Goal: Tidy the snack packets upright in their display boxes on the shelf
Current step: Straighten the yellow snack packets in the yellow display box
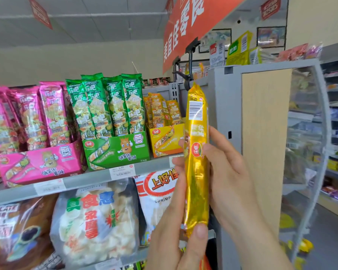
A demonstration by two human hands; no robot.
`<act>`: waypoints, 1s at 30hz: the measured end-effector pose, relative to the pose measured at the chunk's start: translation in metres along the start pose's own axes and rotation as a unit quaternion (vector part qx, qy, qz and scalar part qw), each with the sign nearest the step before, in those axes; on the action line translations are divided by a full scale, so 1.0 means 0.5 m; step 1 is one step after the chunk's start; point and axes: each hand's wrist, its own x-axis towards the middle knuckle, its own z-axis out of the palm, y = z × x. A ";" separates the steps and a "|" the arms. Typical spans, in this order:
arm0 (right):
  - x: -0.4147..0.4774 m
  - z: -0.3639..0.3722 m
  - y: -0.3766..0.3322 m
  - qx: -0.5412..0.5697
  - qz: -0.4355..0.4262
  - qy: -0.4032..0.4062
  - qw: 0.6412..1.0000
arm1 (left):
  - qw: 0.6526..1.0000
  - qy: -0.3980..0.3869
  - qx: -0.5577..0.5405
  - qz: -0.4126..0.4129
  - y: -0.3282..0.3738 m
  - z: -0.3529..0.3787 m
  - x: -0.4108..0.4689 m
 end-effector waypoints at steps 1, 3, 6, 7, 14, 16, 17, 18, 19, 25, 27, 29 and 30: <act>-0.002 -0.004 0.000 0.010 0.007 -0.002 1.000 | 1.000 -0.012 0.010 0.004 0.003 0.001 -0.005; -0.004 -0.012 0.005 0.018 0.016 -0.002 1.000 | 0.999 -0.018 0.033 -0.006 0.006 0.003 -0.017; -0.005 -0.020 0.011 0.025 0.032 0.008 0.999 | 0.999 -0.004 0.054 -0.004 0.008 0.008 -0.030; -0.006 -0.022 0.012 0.021 0.033 0.018 0.999 | 0.998 -0.009 0.068 0.003 0.011 0.009 -0.031; -0.003 -0.025 -0.017 -0.035 -0.023 0.029 0.999 | 0.974 -0.031 0.220 0.055 0.013 0.017 -0.047; -0.001 -0.026 -0.024 -0.058 -0.030 0.033 0.997 | 0.969 -0.046 0.233 0.068 0.011 0.015 -0.054; 0.000 -0.026 -0.024 -0.066 -0.027 0.035 0.997 | 0.967 -0.053 0.238 0.074 0.009 0.015 -0.058; -0.001 -0.025 -0.026 -0.071 -0.021 0.038 0.997 | 0.965 -0.057 0.241 0.080 0.005 0.016 -0.060; -0.002 -0.026 -0.026 -0.072 -0.015 0.038 0.997 | 0.965 -0.057 0.240 0.083 0.002 0.017 -0.063; -0.007 -0.022 -0.035 -0.011 0.058 0.025 0.998 | 0.977 -0.054 0.186 0.087 0.003 0.019 -0.069; -0.008 -0.018 -0.037 0.038 0.061 -0.012 0.997 | 0.997 -0.041 0.070 0.012 0.014 0.024 -0.072; -0.009 -0.013 -0.033 0.051 0.046 -0.014 0.998 | 0.996 -0.042 -0.036 -0.069 0.017 0.032 -0.075; -0.008 -0.012 -0.029 0.041 0.034 -0.003 0.999 | 0.994 -0.036 -0.051 -0.091 0.016 0.031 -0.075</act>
